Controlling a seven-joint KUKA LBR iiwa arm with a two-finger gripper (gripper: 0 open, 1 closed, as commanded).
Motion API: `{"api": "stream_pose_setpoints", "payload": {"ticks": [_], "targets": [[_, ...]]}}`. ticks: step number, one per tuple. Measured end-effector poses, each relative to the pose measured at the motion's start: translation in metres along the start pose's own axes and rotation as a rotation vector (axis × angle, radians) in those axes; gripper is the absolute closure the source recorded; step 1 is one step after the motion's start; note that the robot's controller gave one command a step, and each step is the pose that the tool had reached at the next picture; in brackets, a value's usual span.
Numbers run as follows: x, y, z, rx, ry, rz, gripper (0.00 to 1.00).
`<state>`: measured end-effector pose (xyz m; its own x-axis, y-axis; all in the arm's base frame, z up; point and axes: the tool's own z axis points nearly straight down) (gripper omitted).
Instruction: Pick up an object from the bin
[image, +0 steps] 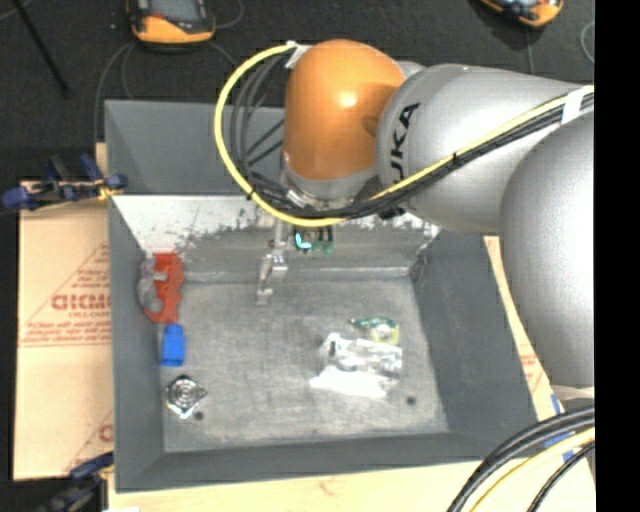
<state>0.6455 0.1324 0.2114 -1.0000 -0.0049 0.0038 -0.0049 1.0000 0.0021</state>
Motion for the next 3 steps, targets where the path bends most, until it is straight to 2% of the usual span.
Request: {"api": "stream_pose_setpoints", "payload": {"ticks": [1, 2, 3], "targets": [[0.0715, -0.106, 0.0892, 0.006, 0.005, -0.06, 0.0], [0.0679, -0.1006, 0.0849, 0.002, -0.006, -0.063, 1.0], [0.068, -0.0997, 0.0849, 0.0, -0.006, -0.062, 0.0]]}}
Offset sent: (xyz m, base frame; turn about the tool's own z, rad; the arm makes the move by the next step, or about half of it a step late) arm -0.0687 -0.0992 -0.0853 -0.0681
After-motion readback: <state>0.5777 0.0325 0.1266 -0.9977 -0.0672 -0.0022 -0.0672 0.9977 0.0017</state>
